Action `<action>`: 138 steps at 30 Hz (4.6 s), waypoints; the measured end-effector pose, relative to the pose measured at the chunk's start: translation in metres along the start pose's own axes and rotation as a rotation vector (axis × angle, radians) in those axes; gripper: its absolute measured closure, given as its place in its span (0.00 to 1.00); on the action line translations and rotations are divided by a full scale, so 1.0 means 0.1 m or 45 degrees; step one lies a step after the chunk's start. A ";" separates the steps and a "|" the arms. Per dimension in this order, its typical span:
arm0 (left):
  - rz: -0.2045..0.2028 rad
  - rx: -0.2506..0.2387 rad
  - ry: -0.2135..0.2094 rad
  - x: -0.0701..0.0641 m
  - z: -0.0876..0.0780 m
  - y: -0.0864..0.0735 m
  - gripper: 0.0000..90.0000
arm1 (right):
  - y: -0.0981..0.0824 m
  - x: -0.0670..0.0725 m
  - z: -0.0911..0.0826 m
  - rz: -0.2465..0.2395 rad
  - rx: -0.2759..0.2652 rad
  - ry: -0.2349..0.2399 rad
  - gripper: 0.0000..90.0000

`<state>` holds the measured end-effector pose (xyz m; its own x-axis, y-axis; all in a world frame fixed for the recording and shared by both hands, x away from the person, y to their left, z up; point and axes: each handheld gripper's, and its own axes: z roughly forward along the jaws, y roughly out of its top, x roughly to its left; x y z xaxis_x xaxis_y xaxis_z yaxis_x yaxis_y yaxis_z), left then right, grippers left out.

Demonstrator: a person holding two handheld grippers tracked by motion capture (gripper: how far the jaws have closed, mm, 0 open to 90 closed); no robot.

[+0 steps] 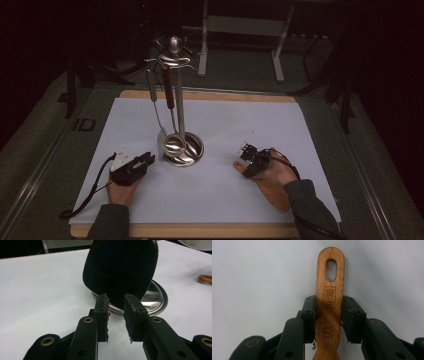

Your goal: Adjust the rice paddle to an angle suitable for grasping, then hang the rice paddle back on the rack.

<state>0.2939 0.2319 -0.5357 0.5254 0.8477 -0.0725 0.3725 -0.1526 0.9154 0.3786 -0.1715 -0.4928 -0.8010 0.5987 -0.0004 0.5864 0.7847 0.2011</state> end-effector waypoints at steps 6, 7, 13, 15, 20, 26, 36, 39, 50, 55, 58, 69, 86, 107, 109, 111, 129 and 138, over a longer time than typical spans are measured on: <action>0.000 0.000 -0.003 0.00 0.00 0.00 0.81 | 0.22 0.00 0.06 -0.001 -0.004 -0.004 0.73; 0.000 0.000 -0.003 0.00 0.00 0.00 0.81 | 0.23 0.00 0.07 -0.009 0.017 -0.009 0.73; 0.000 -0.001 -0.004 0.00 0.00 0.00 0.81 | 0.18 0.02 0.07 -0.039 0.101 -0.021 0.66; 0.001 0.000 -0.005 0.00 0.00 0.00 0.81 | 0.14 0.02 0.06 -0.047 0.127 -0.023 0.66; 0.001 0.002 -0.003 0.00 0.00 0.00 0.81 | 0.08 0.01 0.05 -0.038 0.165 -0.001 0.66; 0.003 0.002 -0.005 0.00 0.00 0.00 0.81 | 0.12 0.01 0.06 -0.046 0.225 -0.014 0.73; 0.002 0.001 -0.005 0.00 0.01 0.00 0.81 | 0.18 0.06 0.03 -0.027 0.073 -0.004 0.74; 0.000 0.000 -0.006 0.00 0.01 0.00 0.81 | 0.22 0.08 -0.01 -0.026 0.011 0.011 0.74; 0.004 -0.002 -0.004 0.00 0.00 0.00 0.81 | 0.30 0.16 -0.18 -0.007 -0.189 -0.004 0.74; 0.005 -0.002 -0.002 -0.01 0.00 0.00 0.81 | 0.34 0.21 -0.28 -0.015 -0.284 -0.018 0.74; 0.004 -0.001 -0.003 0.00 0.00 0.00 0.81 | 0.35 0.24 -0.34 -0.022 -0.345 -0.034 0.74; 0.002 -0.003 -0.001 -0.01 0.00 0.00 0.81 | 0.43 0.36 -0.62 -0.045 -0.599 -0.073 0.74; 0.006 -0.001 -0.002 -0.01 0.00 0.00 0.81 | 0.41 0.38 -0.98 -0.072 -0.931 -0.043 0.74; 0.008 -0.004 -0.003 -0.01 -0.01 0.00 0.81 | 0.45 0.45 -1.36 -0.130 -1.158 -0.015 0.74; 0.008 -0.004 -0.003 -0.01 -0.01 0.00 0.81 | 0.46 0.46 -1.40 -0.140 -1.175 -0.014 0.74; 0.010 -0.004 -0.003 -0.01 0.00 0.00 0.81 | 0.47 0.48 -1.45 -0.151 -1.190 -0.017 0.74; 0.008 -0.005 -0.004 -0.01 -0.01 0.00 0.81 | 0.61 0.58 -1.81 -0.192 -1.313 -0.020 0.74; 0.007 -0.006 -0.005 -0.01 -0.01 0.00 0.81 | 0.68 0.61 -1.93 -0.190 -1.369 0.001 0.74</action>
<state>0.2929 0.2313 -0.5356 0.5305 0.8449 -0.0692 0.3663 -0.1549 0.9175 0.3463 -0.1131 -0.2899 -0.8558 0.5084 -0.0958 0.0704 0.2979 0.9520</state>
